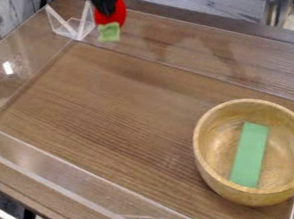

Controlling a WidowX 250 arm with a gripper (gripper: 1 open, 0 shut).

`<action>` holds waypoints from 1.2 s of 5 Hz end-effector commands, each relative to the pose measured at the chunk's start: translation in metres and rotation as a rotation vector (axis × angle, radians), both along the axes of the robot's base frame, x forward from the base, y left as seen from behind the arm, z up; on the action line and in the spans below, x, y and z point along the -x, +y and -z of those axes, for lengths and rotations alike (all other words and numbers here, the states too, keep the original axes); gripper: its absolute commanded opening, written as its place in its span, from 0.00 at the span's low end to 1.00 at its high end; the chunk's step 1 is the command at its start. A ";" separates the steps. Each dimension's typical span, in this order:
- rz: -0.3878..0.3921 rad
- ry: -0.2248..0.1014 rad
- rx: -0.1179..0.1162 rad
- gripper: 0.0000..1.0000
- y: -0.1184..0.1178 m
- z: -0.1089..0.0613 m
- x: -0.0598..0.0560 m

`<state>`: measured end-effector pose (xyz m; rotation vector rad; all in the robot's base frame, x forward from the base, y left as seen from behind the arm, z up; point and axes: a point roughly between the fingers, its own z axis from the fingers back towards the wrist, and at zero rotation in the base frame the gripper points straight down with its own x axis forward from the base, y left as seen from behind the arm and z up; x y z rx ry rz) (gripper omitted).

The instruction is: Move the red fruit to the left

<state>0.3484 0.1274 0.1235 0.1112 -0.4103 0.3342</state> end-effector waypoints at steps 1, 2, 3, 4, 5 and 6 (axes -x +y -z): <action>-0.006 -0.038 -0.031 0.00 0.011 -0.003 -0.008; -0.010 -0.033 -0.039 0.00 0.020 0.008 -0.014; -0.014 -0.029 -0.044 0.00 0.027 0.017 -0.020; -0.017 -0.025 -0.045 1.00 0.034 0.022 -0.024; -0.017 -0.022 -0.040 1.00 0.041 0.024 -0.027; -0.023 -0.019 -0.029 0.00 0.045 0.024 -0.027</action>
